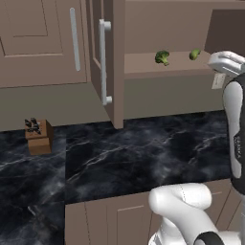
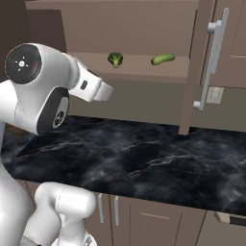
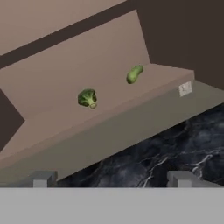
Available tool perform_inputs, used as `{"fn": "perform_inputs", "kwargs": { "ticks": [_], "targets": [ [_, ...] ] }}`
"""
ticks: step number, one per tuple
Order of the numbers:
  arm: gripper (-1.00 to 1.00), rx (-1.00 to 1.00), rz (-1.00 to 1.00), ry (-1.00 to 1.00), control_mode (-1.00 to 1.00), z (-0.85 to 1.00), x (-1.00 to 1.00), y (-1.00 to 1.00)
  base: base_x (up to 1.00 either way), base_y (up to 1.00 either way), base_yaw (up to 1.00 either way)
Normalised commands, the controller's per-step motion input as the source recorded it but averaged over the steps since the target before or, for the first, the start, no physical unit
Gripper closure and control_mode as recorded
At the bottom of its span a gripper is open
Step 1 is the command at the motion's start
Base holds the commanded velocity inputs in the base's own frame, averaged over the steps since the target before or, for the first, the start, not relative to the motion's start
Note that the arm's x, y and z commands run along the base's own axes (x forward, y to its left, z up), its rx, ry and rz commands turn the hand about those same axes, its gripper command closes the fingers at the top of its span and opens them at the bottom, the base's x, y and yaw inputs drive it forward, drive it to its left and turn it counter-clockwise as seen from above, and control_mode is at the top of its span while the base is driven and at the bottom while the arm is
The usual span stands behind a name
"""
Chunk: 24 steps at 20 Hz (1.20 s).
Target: Pick the cucumber, broccoli from the counter and place them in the cabinet. Then close the cabinet.
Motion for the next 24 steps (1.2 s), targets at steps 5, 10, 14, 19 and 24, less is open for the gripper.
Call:
{"fn": "perform_inputs", "kwargs": {
  "ticks": [5,10,14,19,24],
  "targets": [
    [-1.00,0.19,-0.01,-0.09,-1.00,0.00,-1.00,-0.51,0.00,0.00,0.00],
    [-1.00,0.24,-0.09,-0.13,-1.00,0.00,-1.00,-0.66,0.00,0.00,0.00],
    [-1.00,0.28,-0.11,-0.13,-1.00,0.01,-0.98,-0.55,0.00,0.00,0.00],
    [-1.00,0.31,-0.10,-0.07,-1.00,0.03,-0.64,-0.64,0.00,0.00,0.00],
    [-1.00,0.25,-0.01,-0.11,-1.00,0.00,0.06,-0.73,0.00,0.00,0.00]
  ]
}}
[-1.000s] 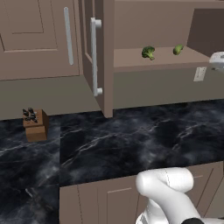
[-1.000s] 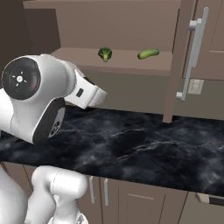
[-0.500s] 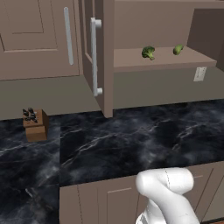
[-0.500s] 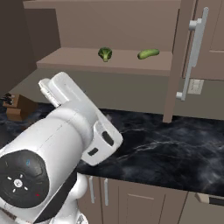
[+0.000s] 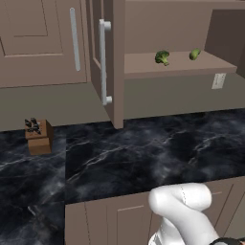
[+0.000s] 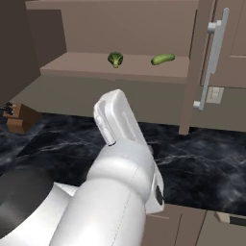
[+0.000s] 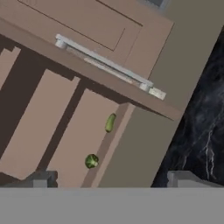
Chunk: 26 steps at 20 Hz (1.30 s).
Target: Pick the cucumber, broccoli from the counter and place them in the cabinet. Then close the cabinet.
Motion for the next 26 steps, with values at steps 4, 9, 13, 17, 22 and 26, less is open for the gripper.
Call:
{"fn": "perform_inputs", "kwargs": {
  "ticks": [4,9,13,17,22,26],
  "targets": [
    [-1.00,0.24,0.00,-0.06,-1.00,0.00,0.56,-0.71,0.00,0.00,0.00],
    [-1.00,0.23,0.00,-0.05,-1.00,-0.19,0.49,-0.85,0.00,0.00,0.00],
    [-1.00,0.22,0.00,-0.02,-1.00,-0.35,0.74,-0.72,0.00,0.00,0.00],
    [-1.00,0.21,0.00,-0.01,-1.00,-0.45,0.88,-0.63,0.00,0.00,0.00],
    [-1.00,0.22,0.00,0.00,-1.00,-0.24,0.84,-0.63,0.00,0.00,0.00],
    [-1.00,0.22,0.00,-0.01,-1.00,0.00,0.62,-0.66,0.00,0.00,0.00]
  ]
}}
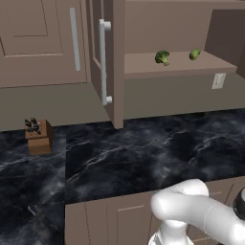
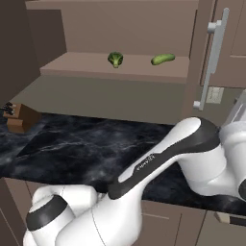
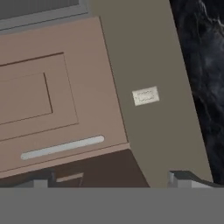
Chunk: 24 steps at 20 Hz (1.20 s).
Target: Pick the cucumber, broccoli from the counter and place them in the cabinet. Then close the cabinet.
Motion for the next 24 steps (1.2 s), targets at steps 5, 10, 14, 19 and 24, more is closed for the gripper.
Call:
{"fn": "perform_inputs", "kwargs": {
  "ticks": [5,10,14,19,24],
  "targets": [
    [-1.00,0.12,0.07,0.00,-1.00,-0.27,0.52,-0.05,0.00,0.00,0.00],
    [-1.00,0.01,0.41,-0.02,-1.00,-0.17,0.08,0.07,0.00,0.00,0.00],
    [-1.00,0.00,0.51,-0.01,-1.00,-0.10,0.01,0.23,0.00,0.00,0.00],
    [-1.00,0.00,0.61,-0.02,-1.00,-0.03,0.02,0.39,0.00,0.00,0.00],
    [-1.00,0.00,0.57,-0.17,-1.00,0.05,0.00,0.52,0.00,0.00,0.00]
  ]
}}
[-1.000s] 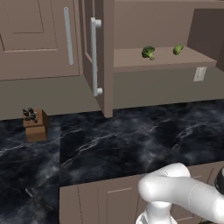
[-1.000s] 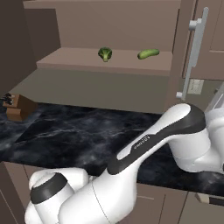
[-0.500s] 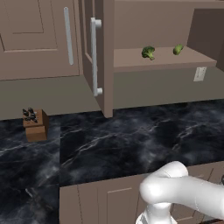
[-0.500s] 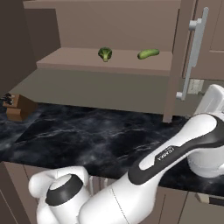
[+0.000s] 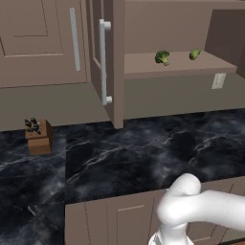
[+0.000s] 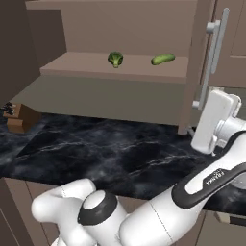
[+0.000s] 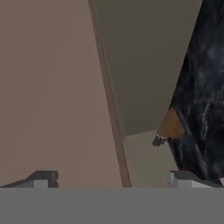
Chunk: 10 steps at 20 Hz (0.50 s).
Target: Pick the cucumber, broccoli from the counter and place them in the cabinet. Then close the cabinet.
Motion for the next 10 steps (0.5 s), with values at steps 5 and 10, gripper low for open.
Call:
{"fn": "perform_inputs", "kwargs": {
  "ticks": [5,10],
  "targets": [
    [-1.00,0.00,0.34,-0.41,-1.00,0.30,-0.09,0.63,0.00,0.00,0.00],
    [-1.00,-0.03,0.21,-0.56,-1.00,0.08,-0.18,0.91,0.00,0.00,0.00]
  ]
}}
